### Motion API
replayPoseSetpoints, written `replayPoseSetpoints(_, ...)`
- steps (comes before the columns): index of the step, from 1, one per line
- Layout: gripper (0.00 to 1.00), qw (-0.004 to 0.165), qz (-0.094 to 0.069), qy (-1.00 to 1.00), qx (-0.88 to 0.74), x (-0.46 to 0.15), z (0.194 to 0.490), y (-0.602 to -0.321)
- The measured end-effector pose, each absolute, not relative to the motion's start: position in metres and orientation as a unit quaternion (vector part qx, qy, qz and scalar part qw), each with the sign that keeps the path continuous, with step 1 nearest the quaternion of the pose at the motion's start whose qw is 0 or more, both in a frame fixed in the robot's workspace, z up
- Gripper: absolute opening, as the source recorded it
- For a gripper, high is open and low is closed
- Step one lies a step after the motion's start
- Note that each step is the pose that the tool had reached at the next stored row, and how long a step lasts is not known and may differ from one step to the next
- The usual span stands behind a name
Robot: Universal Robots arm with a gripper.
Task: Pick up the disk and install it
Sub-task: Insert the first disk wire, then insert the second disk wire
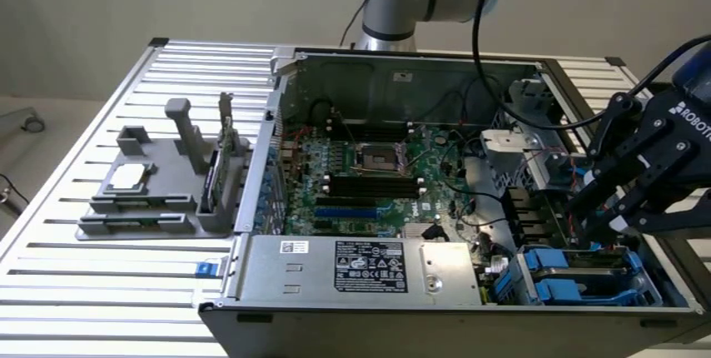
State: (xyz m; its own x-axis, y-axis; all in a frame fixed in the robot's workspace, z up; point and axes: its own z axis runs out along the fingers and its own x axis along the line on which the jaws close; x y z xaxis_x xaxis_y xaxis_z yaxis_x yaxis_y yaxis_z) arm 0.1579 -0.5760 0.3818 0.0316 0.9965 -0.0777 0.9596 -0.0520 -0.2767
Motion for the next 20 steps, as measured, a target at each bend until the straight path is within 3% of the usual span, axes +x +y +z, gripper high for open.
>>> replayPoseSetpoints(20,0.37,0.074,0.125,-0.685,-0.714,0.1584,0.3797,-0.5688)
